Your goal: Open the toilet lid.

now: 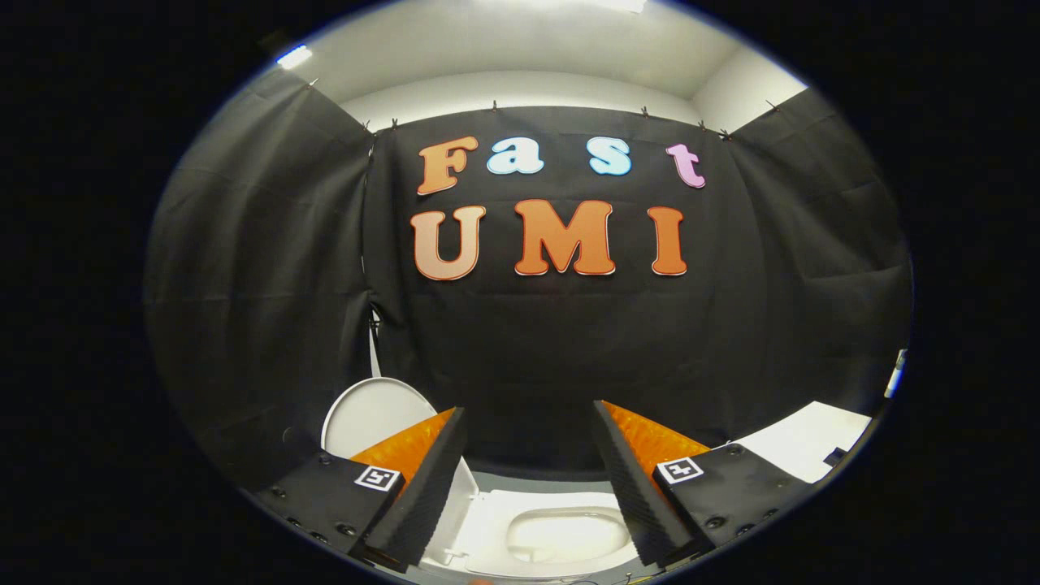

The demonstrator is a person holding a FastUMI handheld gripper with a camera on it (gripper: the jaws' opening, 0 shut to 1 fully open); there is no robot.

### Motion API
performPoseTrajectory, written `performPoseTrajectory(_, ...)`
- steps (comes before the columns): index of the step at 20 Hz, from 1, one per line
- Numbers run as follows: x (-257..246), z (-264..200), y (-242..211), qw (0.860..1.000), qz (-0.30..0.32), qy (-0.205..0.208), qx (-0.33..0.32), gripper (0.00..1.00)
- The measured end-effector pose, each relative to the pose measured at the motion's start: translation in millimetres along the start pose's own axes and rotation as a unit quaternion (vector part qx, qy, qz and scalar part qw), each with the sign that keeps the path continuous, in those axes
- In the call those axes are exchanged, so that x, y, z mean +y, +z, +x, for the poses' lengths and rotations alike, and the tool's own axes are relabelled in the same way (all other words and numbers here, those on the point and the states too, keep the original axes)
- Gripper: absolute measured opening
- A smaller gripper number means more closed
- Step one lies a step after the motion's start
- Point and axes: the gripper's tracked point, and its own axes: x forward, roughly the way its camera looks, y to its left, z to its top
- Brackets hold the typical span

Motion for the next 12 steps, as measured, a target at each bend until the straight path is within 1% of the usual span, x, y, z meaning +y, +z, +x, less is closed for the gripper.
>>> performPoseTrajectory(5,4.4,-2.2,8.4,1.0,0.001,0.017,-0.009,0.98)
performPoseTrajectory(8,-3.9,-5.1,7.2,1.0,-0.002,0.011,-0.008,0.96)
performPoseTrajectory(12,-4.0,-6.3,14.3,1.0,0.007,0.016,-0.016,0.96)
